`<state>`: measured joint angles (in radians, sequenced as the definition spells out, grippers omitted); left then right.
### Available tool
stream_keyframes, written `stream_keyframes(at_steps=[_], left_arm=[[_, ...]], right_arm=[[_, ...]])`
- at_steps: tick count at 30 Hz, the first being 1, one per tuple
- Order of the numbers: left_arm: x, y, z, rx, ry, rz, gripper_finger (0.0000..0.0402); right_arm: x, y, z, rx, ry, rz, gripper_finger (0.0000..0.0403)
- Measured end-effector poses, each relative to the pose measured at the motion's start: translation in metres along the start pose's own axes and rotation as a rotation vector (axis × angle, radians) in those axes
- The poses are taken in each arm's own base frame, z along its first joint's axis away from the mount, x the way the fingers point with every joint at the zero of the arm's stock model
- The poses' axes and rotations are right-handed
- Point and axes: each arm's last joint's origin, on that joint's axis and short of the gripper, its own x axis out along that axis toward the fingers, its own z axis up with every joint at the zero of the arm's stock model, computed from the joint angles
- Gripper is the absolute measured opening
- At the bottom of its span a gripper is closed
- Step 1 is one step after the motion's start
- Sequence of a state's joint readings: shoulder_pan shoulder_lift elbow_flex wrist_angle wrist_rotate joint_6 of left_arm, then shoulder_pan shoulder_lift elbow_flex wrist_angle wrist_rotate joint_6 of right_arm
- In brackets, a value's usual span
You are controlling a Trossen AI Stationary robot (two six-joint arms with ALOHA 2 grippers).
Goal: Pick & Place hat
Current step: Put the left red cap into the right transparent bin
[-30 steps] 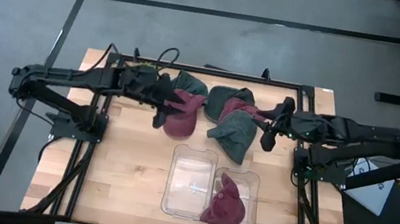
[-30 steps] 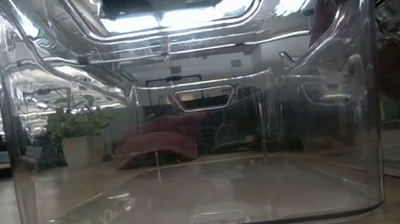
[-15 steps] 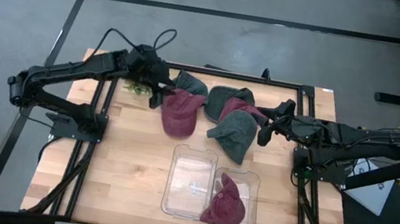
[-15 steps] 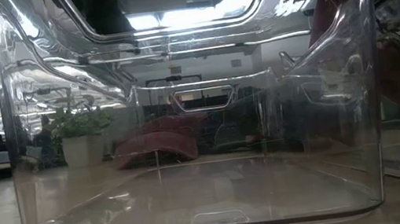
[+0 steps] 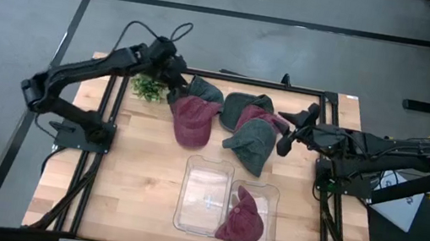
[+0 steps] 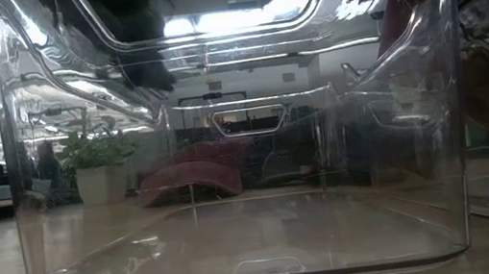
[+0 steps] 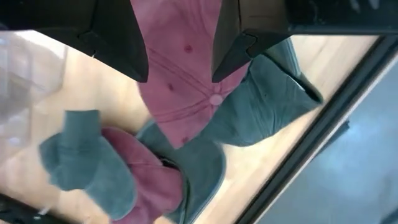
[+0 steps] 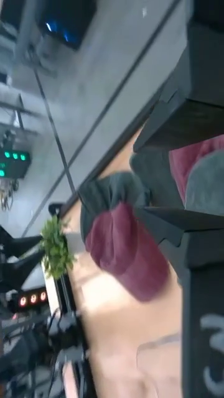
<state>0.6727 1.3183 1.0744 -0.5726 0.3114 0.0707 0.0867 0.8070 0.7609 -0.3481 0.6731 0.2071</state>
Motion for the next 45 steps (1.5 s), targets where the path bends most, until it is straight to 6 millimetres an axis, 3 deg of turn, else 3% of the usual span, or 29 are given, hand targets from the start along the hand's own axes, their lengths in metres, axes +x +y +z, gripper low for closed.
stream_keyframes(at_steps=[5, 12, 24, 32, 45], left_arm=[[0.034, 0.007, 0.000, -0.005, 0.042, 0.017, 0.0173], [0.066, 0.016, -0.011, -0.003, 0.162, 0.036, 0.0173], [0.098, 0.027, -0.027, 0.123, 0.297, 0.079, 0.0173], [0.103, 0.028, -0.030, 0.282, 0.323, 0.074, 0.0173], [0.102, 0.031, -0.029, 0.327, 0.300, 0.010, 0.0173]], right_arm=[[0.000, -0.002, 0.000, -0.074, -0.009, -0.054, 0.0150], [0.001, -0.003, -0.001, -0.098, 0.004, -0.067, 0.0150], [0.000, -0.003, -0.001, -0.097, 0.005, -0.067, 0.0150], [0.000, -0.002, -0.001, -0.071, 0.013, -0.033, 0.0150], [-0.002, 0.009, -0.005, -0.069, 0.097, 0.361, 0.0150]])
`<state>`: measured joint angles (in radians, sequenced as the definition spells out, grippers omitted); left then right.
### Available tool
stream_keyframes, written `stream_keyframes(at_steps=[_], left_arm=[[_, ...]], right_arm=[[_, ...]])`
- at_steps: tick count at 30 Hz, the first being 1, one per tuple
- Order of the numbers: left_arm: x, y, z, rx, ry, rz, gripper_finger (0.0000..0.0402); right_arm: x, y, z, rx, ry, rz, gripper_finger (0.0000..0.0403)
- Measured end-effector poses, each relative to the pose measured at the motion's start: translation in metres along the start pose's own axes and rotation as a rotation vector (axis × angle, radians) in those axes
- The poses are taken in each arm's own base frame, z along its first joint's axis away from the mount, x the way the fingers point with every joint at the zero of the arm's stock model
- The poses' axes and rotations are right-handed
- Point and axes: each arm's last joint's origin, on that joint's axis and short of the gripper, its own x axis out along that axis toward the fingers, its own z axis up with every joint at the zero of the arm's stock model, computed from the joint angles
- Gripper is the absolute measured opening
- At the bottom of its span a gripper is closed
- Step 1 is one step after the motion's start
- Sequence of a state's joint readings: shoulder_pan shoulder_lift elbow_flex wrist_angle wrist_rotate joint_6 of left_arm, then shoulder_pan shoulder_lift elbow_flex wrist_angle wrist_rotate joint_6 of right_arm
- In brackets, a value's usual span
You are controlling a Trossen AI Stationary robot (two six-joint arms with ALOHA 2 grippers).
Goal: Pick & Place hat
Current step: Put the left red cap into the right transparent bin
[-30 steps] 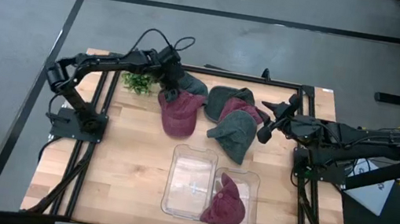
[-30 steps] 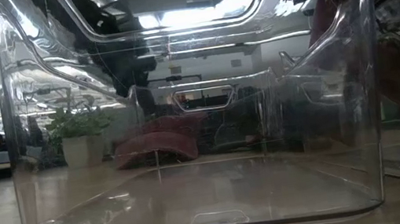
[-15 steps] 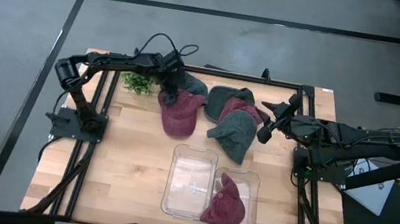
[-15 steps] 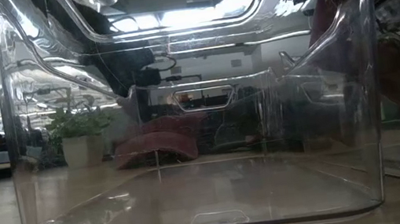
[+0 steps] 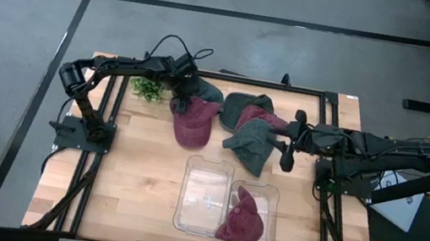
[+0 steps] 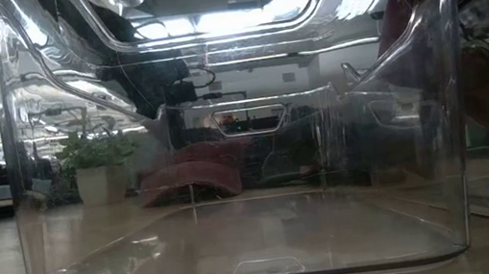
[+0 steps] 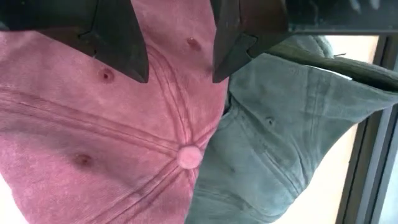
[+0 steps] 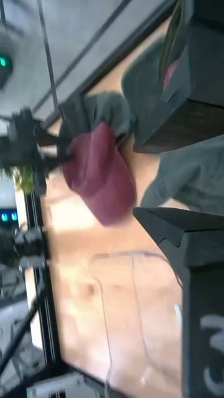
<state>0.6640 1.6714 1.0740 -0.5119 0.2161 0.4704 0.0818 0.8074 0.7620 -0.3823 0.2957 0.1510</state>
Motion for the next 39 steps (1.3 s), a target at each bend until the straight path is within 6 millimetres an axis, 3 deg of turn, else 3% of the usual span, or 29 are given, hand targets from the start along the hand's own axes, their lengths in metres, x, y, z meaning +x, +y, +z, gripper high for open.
stream_keyframes(at_steps=[15, 31, 39], left_arm=[[0.000, 0.000, -0.002, -0.013, 0.039, 0.026, 0.0157], [0.021, 0.002, -0.005, -0.052, 0.107, 0.082, 0.0141], [0.030, 0.002, -0.009, -0.108, 0.144, 0.089, 0.0078]], right_arm=[[0.000, 0.000, -0.001, 0.003, 0.013, 0.007, 0.0150], [0.000, 0.000, -0.001, 0.003, 0.013, 0.007, 0.0150], [0.000, 0.000, -0.001, 0.017, 0.013, 0.007, 0.0150]])
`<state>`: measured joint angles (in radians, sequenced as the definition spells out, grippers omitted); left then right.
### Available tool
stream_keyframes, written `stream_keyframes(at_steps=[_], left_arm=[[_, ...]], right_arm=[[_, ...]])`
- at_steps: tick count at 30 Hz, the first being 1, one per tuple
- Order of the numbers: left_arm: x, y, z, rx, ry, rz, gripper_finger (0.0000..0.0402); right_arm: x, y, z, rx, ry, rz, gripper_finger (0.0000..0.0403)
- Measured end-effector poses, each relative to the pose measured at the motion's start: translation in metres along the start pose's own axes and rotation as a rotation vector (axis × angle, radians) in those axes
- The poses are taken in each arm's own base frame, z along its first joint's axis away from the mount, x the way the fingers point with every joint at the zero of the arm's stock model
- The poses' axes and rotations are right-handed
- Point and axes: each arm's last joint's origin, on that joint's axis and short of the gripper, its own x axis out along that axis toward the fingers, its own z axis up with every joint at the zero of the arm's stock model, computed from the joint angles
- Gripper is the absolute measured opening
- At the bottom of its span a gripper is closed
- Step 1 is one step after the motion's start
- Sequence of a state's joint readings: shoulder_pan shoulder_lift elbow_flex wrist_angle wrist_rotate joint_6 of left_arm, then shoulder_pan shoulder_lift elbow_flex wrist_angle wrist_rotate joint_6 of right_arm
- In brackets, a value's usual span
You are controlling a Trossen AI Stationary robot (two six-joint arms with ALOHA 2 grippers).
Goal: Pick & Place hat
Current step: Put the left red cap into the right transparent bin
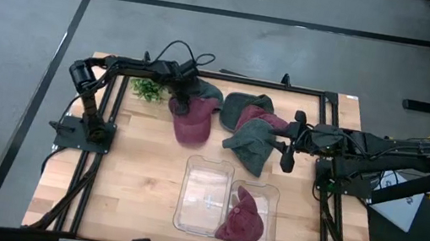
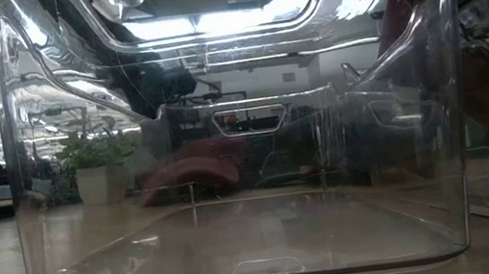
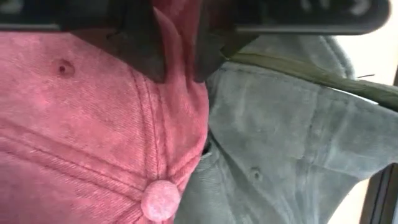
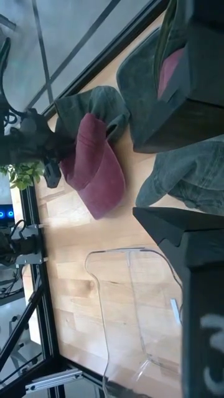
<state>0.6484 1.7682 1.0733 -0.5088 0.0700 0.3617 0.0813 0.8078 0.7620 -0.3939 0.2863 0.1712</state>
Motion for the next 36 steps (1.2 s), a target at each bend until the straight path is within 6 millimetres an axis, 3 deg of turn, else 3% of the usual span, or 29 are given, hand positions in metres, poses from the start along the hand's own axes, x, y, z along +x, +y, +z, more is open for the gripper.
stream_keyframes(at_steps=[6, 20, 30, 36], left_arm=[[-0.021, -0.005, 0.008, 0.009, -0.073, 0.018, 0.0007], [-0.102, -0.006, 0.033, -0.052, -0.286, 0.029, 0.0003], [-0.130, -0.014, 0.031, -0.082, -0.363, -0.160, 0.0003], [-0.146, -0.021, 0.029, -0.075, -0.404, -0.168, 0.0002]], right_arm=[[0.000, 0.000, 0.000, 0.008, 0.000, 0.000, 0.0150], [0.000, 0.000, 0.000, 0.016, 0.000, 0.000, 0.0150], [0.000, 0.000, 0.000, 0.034, 0.000, 0.000, 0.0150], [0.000, 0.000, 0.000, 0.034, 0.000, 0.000, 0.0150]])
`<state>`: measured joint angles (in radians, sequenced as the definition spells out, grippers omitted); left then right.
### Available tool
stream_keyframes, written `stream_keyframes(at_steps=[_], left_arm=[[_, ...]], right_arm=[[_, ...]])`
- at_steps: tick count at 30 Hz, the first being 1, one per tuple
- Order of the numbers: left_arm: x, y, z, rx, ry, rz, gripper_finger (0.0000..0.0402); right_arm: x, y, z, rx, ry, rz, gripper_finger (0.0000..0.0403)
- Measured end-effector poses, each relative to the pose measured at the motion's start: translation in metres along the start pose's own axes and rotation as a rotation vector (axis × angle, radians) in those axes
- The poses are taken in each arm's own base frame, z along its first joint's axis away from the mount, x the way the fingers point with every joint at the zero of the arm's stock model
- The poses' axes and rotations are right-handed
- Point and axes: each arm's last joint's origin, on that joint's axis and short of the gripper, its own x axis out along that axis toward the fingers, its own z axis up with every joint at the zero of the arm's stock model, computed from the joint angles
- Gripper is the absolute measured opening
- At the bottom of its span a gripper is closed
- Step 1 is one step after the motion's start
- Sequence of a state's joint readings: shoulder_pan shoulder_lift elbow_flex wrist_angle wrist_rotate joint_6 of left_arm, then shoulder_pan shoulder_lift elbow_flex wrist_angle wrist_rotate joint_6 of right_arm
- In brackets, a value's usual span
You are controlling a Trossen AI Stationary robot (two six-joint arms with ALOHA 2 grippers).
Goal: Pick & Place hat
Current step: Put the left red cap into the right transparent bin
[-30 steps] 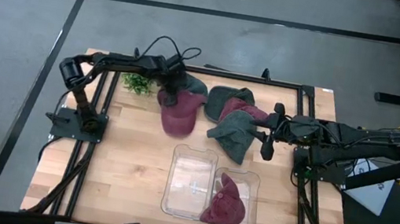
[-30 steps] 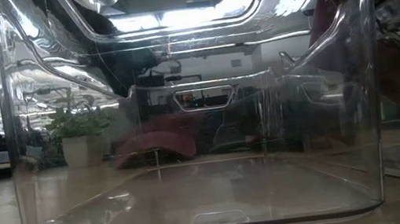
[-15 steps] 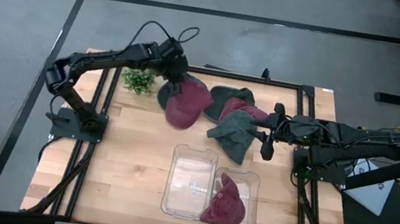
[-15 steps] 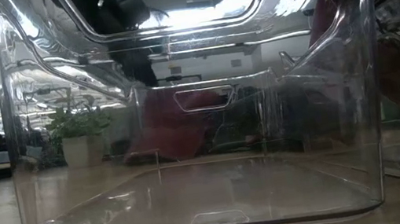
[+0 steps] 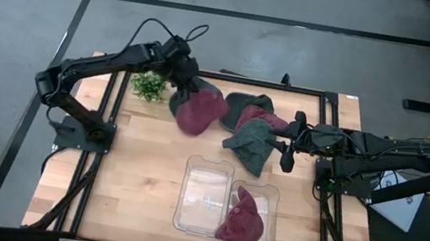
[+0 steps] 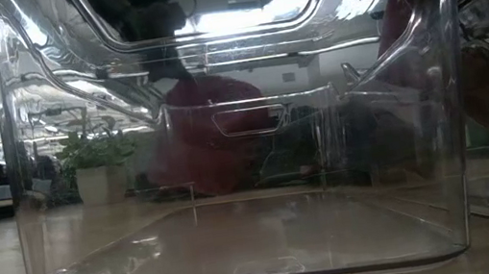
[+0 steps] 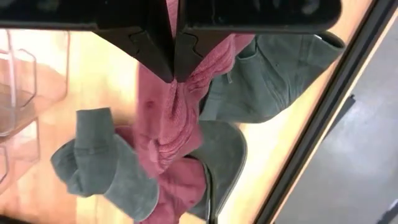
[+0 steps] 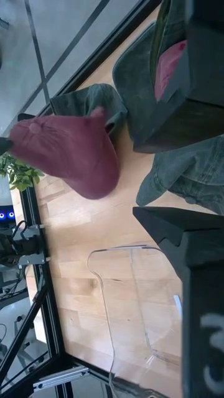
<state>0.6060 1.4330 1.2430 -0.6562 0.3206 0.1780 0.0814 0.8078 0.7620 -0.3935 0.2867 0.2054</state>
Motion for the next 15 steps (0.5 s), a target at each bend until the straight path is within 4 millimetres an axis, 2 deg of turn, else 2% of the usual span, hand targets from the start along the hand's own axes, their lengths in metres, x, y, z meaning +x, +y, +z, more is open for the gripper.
stream_keyframes(at_steps=[15], left_arm=[[-0.022, -0.008, 0.003, 0.007, -0.067, -0.005, 0.0002]], right_arm=[[0.000, 0.001, 0.003, 0.019, -0.028, 0.006, 0.0150]])
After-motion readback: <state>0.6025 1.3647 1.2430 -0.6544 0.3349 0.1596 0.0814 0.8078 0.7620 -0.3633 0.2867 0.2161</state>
